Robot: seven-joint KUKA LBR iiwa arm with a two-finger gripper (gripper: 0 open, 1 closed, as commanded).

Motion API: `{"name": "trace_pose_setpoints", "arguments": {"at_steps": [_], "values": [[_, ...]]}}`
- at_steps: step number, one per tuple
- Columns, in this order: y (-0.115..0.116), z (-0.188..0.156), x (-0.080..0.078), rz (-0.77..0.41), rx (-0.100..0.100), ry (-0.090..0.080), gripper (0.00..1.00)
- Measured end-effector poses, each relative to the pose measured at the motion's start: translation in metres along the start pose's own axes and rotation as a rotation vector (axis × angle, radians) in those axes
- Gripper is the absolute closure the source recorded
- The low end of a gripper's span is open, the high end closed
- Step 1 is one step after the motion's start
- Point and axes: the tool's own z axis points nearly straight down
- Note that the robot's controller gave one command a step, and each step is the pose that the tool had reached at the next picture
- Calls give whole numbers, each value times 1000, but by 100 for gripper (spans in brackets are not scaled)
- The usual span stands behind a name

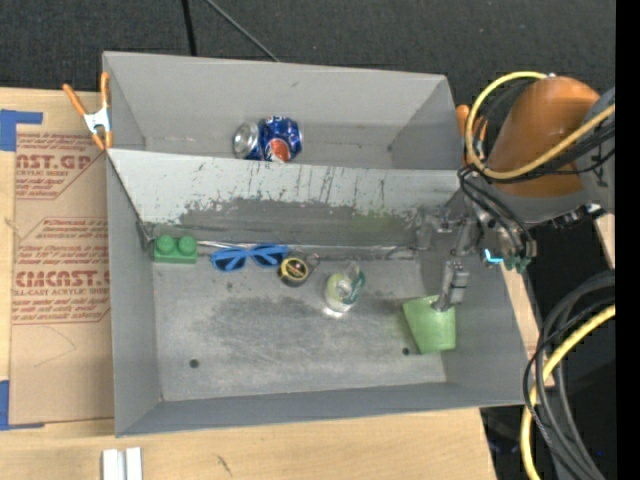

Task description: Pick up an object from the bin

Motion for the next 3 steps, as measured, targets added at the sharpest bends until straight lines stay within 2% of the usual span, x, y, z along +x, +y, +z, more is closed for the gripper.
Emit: {"name": "trace_pose_setpoints", "arguments": {"at_steps": [1, 2, 3], "values": [[-15, 74, 7, -519, -3, 2, 0], [-5, 88, 46, -366, 3, -3, 0], [-6, 85, 44, -366, 8, -8, 100]]}}
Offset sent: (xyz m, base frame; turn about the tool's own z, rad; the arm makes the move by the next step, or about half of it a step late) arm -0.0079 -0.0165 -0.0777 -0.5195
